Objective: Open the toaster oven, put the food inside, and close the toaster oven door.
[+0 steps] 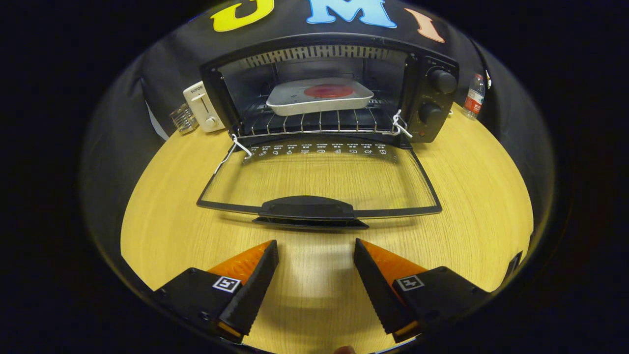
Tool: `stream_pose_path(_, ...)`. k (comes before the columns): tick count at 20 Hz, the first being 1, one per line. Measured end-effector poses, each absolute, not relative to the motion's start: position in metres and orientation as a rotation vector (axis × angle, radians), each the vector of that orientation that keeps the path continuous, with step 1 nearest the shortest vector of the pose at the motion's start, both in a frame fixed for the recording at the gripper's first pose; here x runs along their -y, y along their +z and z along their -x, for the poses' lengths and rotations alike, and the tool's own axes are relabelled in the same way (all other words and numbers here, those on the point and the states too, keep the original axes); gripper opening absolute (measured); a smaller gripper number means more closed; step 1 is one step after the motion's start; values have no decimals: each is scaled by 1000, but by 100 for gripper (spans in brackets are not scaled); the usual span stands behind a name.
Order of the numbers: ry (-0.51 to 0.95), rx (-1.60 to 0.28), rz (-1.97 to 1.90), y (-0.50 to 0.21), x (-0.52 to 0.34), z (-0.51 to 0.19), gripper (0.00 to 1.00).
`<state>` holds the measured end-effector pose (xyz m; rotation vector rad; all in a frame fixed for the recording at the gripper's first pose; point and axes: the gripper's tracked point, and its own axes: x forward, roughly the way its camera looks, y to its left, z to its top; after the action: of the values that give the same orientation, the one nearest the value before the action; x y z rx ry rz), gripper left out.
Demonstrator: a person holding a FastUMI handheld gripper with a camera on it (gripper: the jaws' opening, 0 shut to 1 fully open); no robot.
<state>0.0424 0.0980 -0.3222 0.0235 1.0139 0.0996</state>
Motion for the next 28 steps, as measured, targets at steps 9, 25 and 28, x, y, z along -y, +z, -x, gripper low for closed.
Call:
stream_pose_path(9,29,-995,19,-316,-98,-48,96)
stream_pose_path(25,12,-709,65,-225,-105,-66,96)
stream_pose_path(28,32,-627,120,-207,-108,-81,97)
